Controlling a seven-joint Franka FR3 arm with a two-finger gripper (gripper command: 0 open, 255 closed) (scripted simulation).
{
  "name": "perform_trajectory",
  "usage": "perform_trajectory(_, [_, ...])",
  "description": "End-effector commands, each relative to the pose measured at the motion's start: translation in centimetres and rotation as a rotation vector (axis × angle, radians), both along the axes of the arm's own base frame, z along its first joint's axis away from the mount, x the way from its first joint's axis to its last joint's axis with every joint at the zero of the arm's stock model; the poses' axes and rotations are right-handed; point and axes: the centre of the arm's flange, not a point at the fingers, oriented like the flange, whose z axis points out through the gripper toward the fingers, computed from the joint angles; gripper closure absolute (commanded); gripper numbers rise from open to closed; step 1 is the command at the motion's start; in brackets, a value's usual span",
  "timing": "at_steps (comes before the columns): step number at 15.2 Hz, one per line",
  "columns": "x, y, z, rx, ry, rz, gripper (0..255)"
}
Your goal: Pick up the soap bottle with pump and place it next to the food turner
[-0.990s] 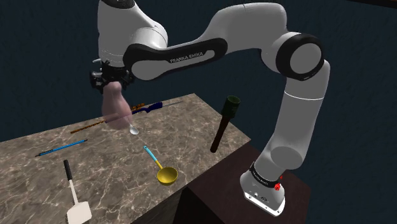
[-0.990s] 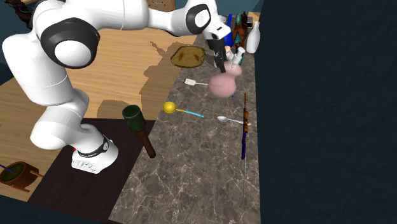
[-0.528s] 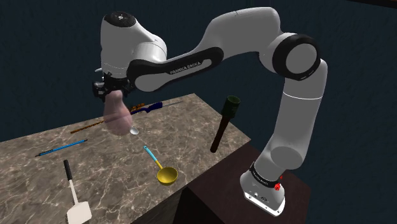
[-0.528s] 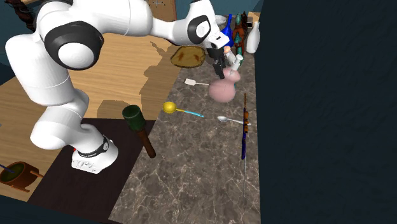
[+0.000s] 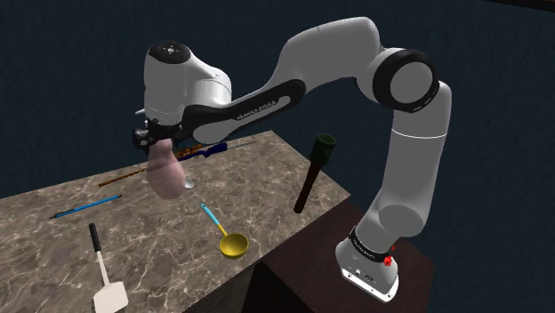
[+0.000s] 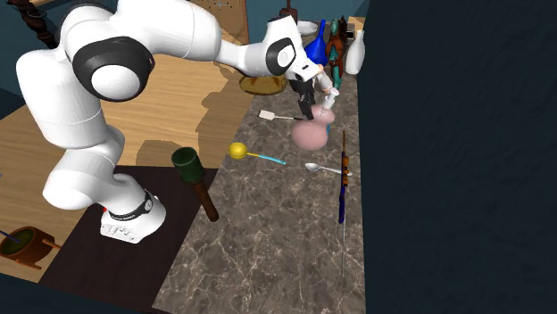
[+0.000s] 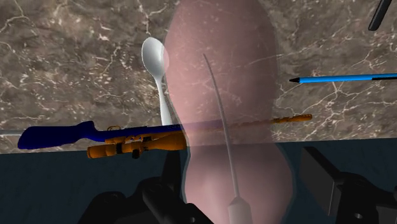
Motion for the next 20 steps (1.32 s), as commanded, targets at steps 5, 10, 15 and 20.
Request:
perform_trajectory(5, [0.0, 0.0, -3.1, 0.001, -0.002, 0.0, 255])
perform_trajectory(10, [0.0, 0.0, -5.7, 0.001, -0.002, 0.0, 255])
perform_trajectory(15, [0.0, 0.0, -6.3, 0.001, -0.002, 0.0, 255])
perform_trajectory(20, [0.0, -0.1, -6.3, 0.001, -0.002, 0.0, 0])
